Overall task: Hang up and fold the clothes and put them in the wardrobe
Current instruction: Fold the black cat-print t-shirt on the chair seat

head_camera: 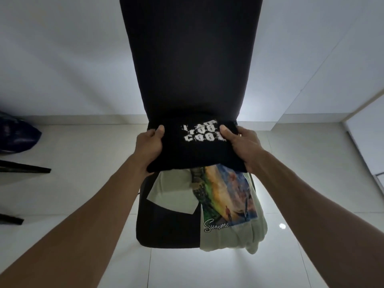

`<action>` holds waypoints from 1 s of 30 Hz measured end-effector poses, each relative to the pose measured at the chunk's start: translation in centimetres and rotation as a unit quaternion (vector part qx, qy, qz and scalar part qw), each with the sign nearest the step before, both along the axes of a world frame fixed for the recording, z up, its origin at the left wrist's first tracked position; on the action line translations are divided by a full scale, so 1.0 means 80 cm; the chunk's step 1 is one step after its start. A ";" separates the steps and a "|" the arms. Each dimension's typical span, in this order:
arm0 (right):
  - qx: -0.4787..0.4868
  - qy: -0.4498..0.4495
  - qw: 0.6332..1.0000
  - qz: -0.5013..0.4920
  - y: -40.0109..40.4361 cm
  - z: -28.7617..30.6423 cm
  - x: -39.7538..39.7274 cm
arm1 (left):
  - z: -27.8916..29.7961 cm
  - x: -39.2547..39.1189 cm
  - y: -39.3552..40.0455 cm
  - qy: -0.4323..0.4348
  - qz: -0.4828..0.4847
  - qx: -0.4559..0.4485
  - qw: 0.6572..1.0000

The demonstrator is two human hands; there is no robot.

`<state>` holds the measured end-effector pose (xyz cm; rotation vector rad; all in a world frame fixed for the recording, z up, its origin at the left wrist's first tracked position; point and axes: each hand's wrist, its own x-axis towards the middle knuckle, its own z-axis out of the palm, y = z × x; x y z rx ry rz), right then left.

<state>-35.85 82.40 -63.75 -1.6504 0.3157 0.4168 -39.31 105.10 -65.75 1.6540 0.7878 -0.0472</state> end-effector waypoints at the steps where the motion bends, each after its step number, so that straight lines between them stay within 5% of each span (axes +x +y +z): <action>1: -0.016 0.001 1.000 0.002 -0.006 -0.016 -0.004 | -0.017 -0.004 -0.005 0.005 -0.011 0.024 1.000; 7: -0.105 0.059 0.992 0.044 -0.042 -0.148 -0.079 | -0.146 -0.079 -0.038 0.122 -0.060 0.047 0.990; 11: -0.177 0.050 0.983 0.011 -0.053 -0.213 -0.131 | -0.196 -0.127 -0.062 0.134 -0.048 0.153 0.978; 19: -0.377 -0.016 0.923 0.070 -0.052 -0.214 -0.137 | -0.192 -0.143 -0.069 0.163 -0.078 0.325 0.928; 26: -0.285 0.046 0.957 0.025 -0.024 -0.200 -0.054 | -0.191 -0.068 -0.052 0.167 -0.015 0.240 0.956; 30: -0.330 0.004 0.944 0.027 -0.020 -0.205 -0.055 | -0.197 -0.065 -0.053 0.181 0.003 0.231 0.956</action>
